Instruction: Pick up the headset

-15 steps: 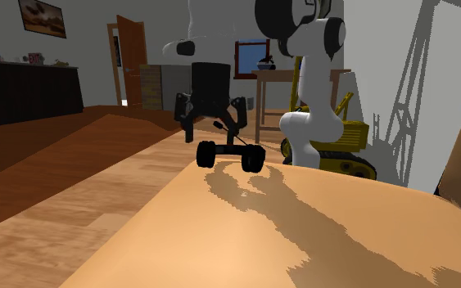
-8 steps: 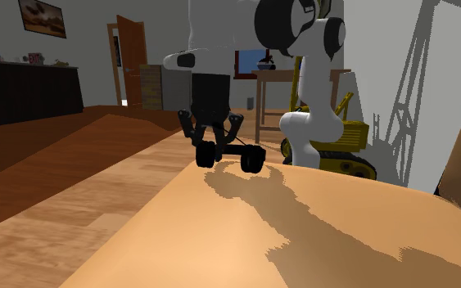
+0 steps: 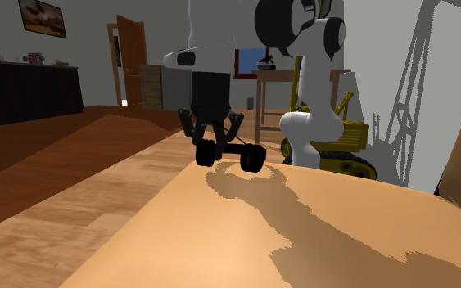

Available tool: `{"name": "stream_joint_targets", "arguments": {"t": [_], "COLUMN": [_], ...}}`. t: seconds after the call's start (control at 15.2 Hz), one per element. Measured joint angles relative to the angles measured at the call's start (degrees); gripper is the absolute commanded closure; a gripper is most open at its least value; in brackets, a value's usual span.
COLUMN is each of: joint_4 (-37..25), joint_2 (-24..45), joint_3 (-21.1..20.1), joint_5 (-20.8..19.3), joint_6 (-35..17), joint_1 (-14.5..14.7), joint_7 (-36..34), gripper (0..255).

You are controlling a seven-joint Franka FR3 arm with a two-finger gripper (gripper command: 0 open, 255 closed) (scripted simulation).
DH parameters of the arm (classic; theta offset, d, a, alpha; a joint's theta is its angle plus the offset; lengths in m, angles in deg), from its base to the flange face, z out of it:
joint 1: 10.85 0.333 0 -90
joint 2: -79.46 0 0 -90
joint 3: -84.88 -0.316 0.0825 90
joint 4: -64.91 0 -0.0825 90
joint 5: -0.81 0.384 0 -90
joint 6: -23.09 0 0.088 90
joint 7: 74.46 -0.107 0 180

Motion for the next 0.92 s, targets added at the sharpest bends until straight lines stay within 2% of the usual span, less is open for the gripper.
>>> {"name": "stream_joint_targets", "arguments": {"t": [0.92], "joint_4": [-10.67], "joint_2": [0.33], "joint_3": [-0.01], "joint_5": [0.06], "joint_6": [10.32], "joint_1": [0.00], "joint_7": [0.40], "gripper": [255]}}
